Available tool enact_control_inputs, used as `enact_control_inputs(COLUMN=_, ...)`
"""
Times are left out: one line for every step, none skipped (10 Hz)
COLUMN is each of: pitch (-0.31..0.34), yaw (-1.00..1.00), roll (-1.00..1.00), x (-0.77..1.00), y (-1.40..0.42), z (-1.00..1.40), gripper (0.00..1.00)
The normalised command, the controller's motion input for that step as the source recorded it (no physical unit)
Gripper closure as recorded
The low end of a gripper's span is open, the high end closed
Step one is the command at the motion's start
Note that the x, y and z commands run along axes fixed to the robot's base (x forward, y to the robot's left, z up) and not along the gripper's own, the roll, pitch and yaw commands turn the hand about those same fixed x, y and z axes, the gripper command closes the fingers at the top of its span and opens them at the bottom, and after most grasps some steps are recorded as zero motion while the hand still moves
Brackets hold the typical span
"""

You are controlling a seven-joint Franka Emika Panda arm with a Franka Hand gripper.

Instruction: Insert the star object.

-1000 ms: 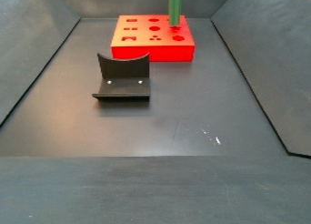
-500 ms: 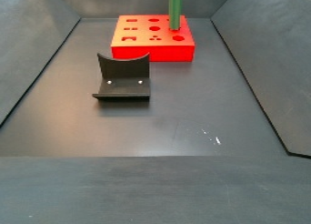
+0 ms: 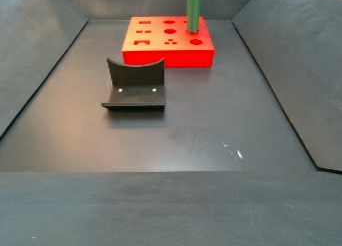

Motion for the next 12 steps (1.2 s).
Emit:
enact_control_inputs(pitch=0.000, yaw=0.00, roll=0.06, x=-0.07, y=0.12, z=-0.12, gripper=1.00)
enact_control_inputs(pitch=0.000, yaw=0.00, roll=0.06, x=0.00, y=0.01, z=-0.17, gripper=1.00)
enact_control_inputs(pitch=0.000, yaw=0.00, roll=0.07, x=0.00, y=-0.03, z=-0.18, gripper=1.00)
enact_control_inputs(pitch=0.000, yaw=0.00, roll=0.06, x=0.00, y=-0.09, z=-0.47, gripper=1.00)
enact_control_inputs(pitch=-0.119, yaw=0.00, roll=0.00, x=0.05, y=-0.07, z=-0.86, gripper=1.00)
enact_control_inputs(pitch=-0.159, yaw=0.00, roll=0.00, x=0.03, y=-0.03, z=-0.95, gripper=1.00)
enact_control_inputs(pitch=-0.173, yaw=0.00, roll=-0.02, x=0.05, y=-0.01, z=-0.91, gripper=1.00)
enact_control_inputs(pitch=-0.174, yaw=0.00, roll=-0.01, x=0.06, y=0.00, z=-0.91, gripper=1.00)
enact_control_inputs(pitch=-0.156, yaw=-0.01, roll=0.00, x=0.03, y=0.00, z=-0.95, gripper=1.00)
enact_control_inputs(pitch=-0.154, yaw=0.00, roll=0.01, x=0.00, y=0.00, z=-0.97, gripper=1.00)
enact_control_inputs(pitch=-0.140, yaw=0.00, roll=0.03, x=0.00, y=0.00, z=-1.00, gripper=1.00)
enact_control_inputs(pitch=-0.119, yaw=0.00, roll=0.04, x=-0.04, y=0.00, z=-1.00, gripper=1.00)
